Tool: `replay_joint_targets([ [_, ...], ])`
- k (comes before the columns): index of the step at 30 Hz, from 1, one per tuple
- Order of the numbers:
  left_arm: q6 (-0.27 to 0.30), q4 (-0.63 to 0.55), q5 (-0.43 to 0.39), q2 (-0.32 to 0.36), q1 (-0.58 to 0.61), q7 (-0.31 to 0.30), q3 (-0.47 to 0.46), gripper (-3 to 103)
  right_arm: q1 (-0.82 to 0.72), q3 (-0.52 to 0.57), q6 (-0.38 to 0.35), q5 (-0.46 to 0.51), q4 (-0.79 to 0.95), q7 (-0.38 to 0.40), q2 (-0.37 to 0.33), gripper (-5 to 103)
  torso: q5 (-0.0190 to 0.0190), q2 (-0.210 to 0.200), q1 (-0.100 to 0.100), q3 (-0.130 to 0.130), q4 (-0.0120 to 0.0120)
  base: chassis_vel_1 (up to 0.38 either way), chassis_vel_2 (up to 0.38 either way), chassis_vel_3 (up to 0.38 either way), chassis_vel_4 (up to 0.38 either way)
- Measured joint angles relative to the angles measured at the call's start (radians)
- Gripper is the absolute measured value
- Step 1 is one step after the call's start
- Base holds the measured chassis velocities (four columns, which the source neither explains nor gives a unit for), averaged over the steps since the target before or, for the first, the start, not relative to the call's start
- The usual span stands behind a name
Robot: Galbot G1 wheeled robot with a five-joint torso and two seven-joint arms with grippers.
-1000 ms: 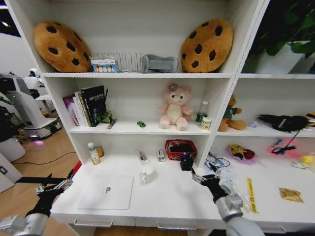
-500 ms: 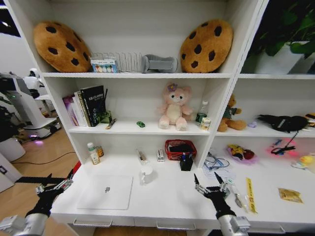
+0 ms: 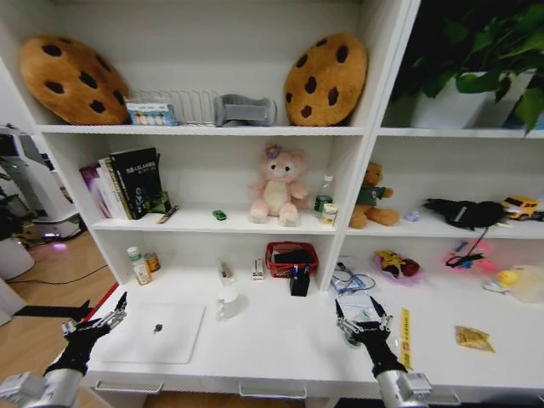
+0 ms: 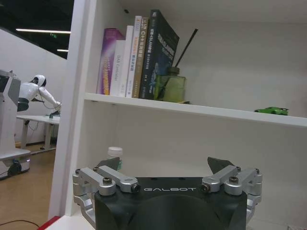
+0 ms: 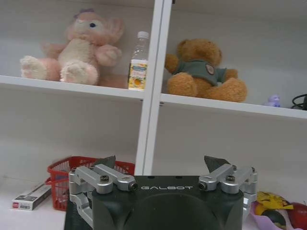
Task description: Organize the objects on the table.
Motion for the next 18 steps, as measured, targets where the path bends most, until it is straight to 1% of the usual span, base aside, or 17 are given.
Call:
replay_joint_targets([
  [3, 0.0, 0.0, 0.0, 0.0, 0.0, 0.0, 0.0, 100, 0.001, -0.003, 0.0, -0.002, 0.0, 0.001, -0.001, 100, -0.0001, 0.0, 0.0, 0.0, 0.0, -0.263, -0.271, 0.281, 0.3],
  [4, 0.0, 0.0, 0.0, 0.0, 0.0, 0.0, 0.0, 100, 0.002, -0.005, 0.002, -0.004, -0.003, 0.002, -0.001, 100, 0.0004, 0.0, 0.0, 0.0, 0.0, -0.268, -0.292, 0.256, 0.285],
  [6, 0.0, 0.0, 0.0, 0.0, 0.0, 0.0, 0.0, 100, 0.003, -0.007, 0.006, -0.006, -0.006, 0.003, -0.001, 100, 0.0001, 0.0, 0.0, 0.0, -0.0001, -0.23, -0.292, 0.191, 0.247],
  [8, 0.0, 0.0, 0.0, 0.0, 0.0, 0.0, 0.0, 100, 0.006, -0.013, 0.015, -0.008, -0.008, 0.003, 0.0, 100, 0.0006, 0.0, 0.0, 0.0, -0.0001, -0.181, -0.21, 0.191, 0.15],
  [9, 0.0, 0.0, 0.0, 0.0, 0.0, 0.0, 0.0, 100, 0.007, -0.02, 0.023, -0.004, -0.005, 0.001, 0.002, 100, 0.0006, 0.0, 0.0, 0.0, 0.0005, -0.037, -0.133, 0.161, 0.15],
  [13, 0.0, 0.0, 0.0, 0.0, 0.0, 0.0, 0.0, 100, 0.003, -0.04, 0.031, 0.0, 0.011, -0.014, 0.008, 100, 0.0001, 0.0, 0.0, 0.0, -0.0004, -0.028, -0.056, 0.031, 0.031],
  [15, 0.0, 0.0, 0.0, 0.0, 0.0, 0.0, 0.0, 100, -0.007, -0.058, 0.035, -0.005, 0.017, -0.031, 0.011, 100, -0.0009, 0.0, 0.0, 0.0, -0.0001, 0.027, 0.032, -0.048, -0.059],
  [16, 0.0, 0.0, 0.0, 0.0, 0.0, 0.0, 0.0, 100, -0.007, -0.058, 0.035, -0.005, 0.017, -0.031, 0.011, 100, -0.0009, 0.0, 0.0, 0.0, -0.0001, 0.051, 0.059, -0.048, -0.061],
  [18, 0.0, 0.0, 0.0, 0.0, 0.0, 0.0, 0.0, 100, -0.013, -0.074, 0.05, -0.014, 0.011, -0.062, 0.008, 100, -0.0004, 0.0, 0.0, 0.0, 0.0001, 0.063, 0.087, -0.053, -0.056],
])
